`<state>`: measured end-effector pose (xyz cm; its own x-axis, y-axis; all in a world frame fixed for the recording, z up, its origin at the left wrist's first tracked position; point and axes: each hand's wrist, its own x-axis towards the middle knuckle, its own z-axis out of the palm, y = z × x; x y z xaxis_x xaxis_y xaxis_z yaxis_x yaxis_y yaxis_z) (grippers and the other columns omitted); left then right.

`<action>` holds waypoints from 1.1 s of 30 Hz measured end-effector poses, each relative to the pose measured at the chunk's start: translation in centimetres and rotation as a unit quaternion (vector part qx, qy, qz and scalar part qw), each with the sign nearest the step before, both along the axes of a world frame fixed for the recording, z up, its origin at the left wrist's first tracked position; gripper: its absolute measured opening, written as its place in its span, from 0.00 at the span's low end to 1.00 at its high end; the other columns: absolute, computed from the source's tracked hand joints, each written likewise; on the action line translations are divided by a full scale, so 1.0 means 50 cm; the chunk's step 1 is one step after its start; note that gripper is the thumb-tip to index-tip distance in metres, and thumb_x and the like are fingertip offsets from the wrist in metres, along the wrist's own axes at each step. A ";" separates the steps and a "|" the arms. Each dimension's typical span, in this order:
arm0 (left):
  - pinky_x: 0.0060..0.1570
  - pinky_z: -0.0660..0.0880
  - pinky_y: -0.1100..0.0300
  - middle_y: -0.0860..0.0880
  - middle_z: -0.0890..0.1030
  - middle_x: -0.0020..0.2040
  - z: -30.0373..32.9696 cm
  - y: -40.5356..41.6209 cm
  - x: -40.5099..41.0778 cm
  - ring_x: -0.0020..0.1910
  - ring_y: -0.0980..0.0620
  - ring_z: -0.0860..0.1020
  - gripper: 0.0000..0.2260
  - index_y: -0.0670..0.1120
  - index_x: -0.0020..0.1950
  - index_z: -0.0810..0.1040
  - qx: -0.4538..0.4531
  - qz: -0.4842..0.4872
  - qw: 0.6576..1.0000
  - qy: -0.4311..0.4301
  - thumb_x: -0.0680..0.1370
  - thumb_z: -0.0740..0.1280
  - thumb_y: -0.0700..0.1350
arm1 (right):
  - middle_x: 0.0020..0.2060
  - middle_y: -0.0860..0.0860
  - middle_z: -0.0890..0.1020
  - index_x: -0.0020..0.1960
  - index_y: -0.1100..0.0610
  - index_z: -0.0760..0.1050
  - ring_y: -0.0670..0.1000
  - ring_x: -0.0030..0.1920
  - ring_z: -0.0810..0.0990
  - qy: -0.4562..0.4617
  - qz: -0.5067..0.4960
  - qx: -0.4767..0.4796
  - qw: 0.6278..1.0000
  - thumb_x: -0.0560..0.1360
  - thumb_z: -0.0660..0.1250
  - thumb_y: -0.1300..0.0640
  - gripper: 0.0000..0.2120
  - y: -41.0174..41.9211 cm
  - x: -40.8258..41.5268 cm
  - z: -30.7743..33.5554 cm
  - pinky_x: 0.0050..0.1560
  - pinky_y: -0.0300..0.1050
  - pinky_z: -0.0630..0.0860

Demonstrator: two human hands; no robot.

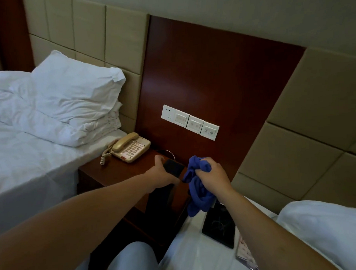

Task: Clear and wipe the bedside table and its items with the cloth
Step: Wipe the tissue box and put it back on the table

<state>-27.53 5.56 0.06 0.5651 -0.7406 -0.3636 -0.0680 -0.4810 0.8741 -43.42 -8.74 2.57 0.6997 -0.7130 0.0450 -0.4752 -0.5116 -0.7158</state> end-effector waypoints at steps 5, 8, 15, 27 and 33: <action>0.58 0.79 0.50 0.46 0.70 0.68 0.000 0.017 -0.011 0.60 0.46 0.76 0.52 0.63 0.78 0.49 0.002 -0.108 0.992 -0.059 0.68 0.82 0.47 | 0.55 0.53 0.78 0.57 0.39 0.72 0.53 0.47 0.82 -0.005 -0.010 -0.018 1.000 0.77 0.67 0.53 0.12 -0.016 -0.017 0.041 0.45 0.50 0.80; 0.60 0.78 0.50 0.45 0.71 0.72 -0.012 0.046 -0.006 0.62 0.45 0.75 0.55 0.61 0.81 0.40 0.082 -0.185 0.970 -0.135 0.70 0.80 0.50 | 0.54 0.53 0.79 0.56 0.40 0.72 0.52 0.48 0.81 0.003 0.024 -0.012 1.000 0.78 0.67 0.55 0.12 -0.002 0.005 0.049 0.44 0.48 0.80; 0.67 0.72 0.52 0.43 0.68 0.78 -0.034 0.092 0.021 0.71 0.43 0.73 0.61 0.48 0.81 0.29 0.144 -0.202 0.941 -0.229 0.72 0.77 0.60 | 0.52 0.52 0.80 0.54 0.43 0.75 0.54 0.50 0.81 0.146 0.134 -0.008 0.980 0.73 0.67 0.45 0.10 0.076 0.127 0.020 0.55 0.57 0.80; 0.53 0.80 0.51 0.46 0.78 0.55 -0.074 0.125 0.027 0.52 0.47 0.78 0.57 0.45 0.82 0.34 0.153 -0.204 0.913 -0.319 0.73 0.72 0.66 | 0.62 0.58 0.71 0.67 0.48 0.71 0.62 0.55 0.76 0.266 0.040 -0.096 0.958 0.79 0.55 0.38 0.22 0.043 0.163 -0.119 0.59 0.58 0.75; 0.56 0.80 0.50 0.45 0.78 0.62 -0.093 0.149 0.035 0.56 0.46 0.78 0.57 0.46 0.82 0.34 0.147 -0.188 0.924 -0.299 0.74 0.73 0.65 | 0.63 0.59 0.70 0.65 0.49 0.70 0.64 0.55 0.76 0.277 0.022 -0.079 0.957 0.77 0.53 0.37 0.24 0.036 0.156 -0.145 0.60 0.59 0.75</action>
<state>-25.79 13.02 -4.58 0.4530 -0.8443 -0.2862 -0.7074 -0.5358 0.4609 -35.61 -6.94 -4.67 0.6766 -0.6974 -0.2363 -0.7350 -0.6207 -0.2728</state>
